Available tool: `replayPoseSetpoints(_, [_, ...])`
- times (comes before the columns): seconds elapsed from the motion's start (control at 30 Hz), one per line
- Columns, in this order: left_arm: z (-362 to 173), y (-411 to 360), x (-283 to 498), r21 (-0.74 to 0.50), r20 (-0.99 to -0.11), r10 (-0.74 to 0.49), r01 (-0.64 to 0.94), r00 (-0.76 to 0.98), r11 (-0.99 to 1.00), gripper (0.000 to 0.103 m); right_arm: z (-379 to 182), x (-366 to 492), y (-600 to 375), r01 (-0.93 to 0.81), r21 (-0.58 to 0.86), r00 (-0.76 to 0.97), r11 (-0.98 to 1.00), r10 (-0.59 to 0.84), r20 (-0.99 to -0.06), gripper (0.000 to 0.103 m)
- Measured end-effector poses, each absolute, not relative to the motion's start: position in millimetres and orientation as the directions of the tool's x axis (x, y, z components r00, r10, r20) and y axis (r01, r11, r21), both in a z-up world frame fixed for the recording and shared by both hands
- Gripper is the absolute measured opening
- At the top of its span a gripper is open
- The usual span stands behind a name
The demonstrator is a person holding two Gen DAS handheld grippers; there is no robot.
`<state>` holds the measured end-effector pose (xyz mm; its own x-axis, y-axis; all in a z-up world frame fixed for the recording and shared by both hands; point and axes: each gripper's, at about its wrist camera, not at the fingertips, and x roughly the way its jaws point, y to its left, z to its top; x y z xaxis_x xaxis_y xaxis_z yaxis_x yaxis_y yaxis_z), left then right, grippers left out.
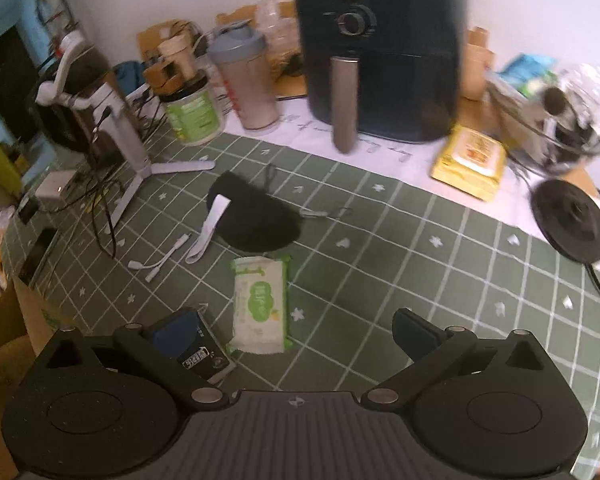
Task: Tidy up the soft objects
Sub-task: 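Open both grippers over the box and withdraw them toward the table, then grasp the green-and-white wipe packet with the right gripper and lift it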
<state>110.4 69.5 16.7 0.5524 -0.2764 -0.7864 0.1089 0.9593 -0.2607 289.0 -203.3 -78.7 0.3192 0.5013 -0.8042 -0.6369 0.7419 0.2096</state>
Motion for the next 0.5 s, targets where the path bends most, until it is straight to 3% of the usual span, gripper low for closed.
replayPoseSetpoints(0.5, [5, 93, 110, -0.275, -0.808, -0.254, 0.041, 0.531, 0.961, 0.055, -117, 316, -147, -0.772, 0.152, 0.189, 0.618, 0.450, -0.873, 0.102])
